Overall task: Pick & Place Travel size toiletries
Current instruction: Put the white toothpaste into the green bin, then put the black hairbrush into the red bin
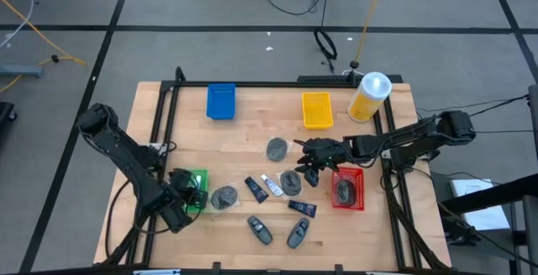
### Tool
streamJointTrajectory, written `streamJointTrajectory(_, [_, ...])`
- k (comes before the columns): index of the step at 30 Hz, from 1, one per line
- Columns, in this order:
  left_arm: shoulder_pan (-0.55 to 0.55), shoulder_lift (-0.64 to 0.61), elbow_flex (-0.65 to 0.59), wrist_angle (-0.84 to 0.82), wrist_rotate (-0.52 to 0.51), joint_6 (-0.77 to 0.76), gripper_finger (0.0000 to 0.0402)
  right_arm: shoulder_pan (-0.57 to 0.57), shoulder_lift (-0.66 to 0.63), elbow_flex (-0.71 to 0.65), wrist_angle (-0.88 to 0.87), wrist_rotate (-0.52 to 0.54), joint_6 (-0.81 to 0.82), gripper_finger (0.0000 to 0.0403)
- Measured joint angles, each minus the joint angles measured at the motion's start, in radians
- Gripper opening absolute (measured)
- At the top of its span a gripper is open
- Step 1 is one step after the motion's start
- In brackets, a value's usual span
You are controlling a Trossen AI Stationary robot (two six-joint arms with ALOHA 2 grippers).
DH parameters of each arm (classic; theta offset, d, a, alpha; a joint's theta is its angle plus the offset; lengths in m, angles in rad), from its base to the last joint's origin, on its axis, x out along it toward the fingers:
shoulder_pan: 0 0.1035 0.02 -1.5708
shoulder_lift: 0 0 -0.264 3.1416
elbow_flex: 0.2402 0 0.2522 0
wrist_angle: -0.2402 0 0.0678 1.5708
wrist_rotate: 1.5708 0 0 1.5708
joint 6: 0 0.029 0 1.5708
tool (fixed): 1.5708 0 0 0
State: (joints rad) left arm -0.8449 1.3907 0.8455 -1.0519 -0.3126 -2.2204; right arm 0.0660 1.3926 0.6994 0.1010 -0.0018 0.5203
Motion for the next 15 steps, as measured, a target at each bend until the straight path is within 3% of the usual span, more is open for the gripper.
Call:
streamJointTrajectory(9, [0.041, 0.0, 0.0, 0.001, 0.059, -0.007, 0.0191, -0.035, 0.001, -0.03, -0.007, 0.032, -0.065, 0.019])
streamJointTrajectory(15, [0.069, -0.075, 0.0, 0.001, 0.055, -0.025, 0.0222, -0.043, 0.001, -0.06, -0.009, 0.027, -0.089, 0.0189])
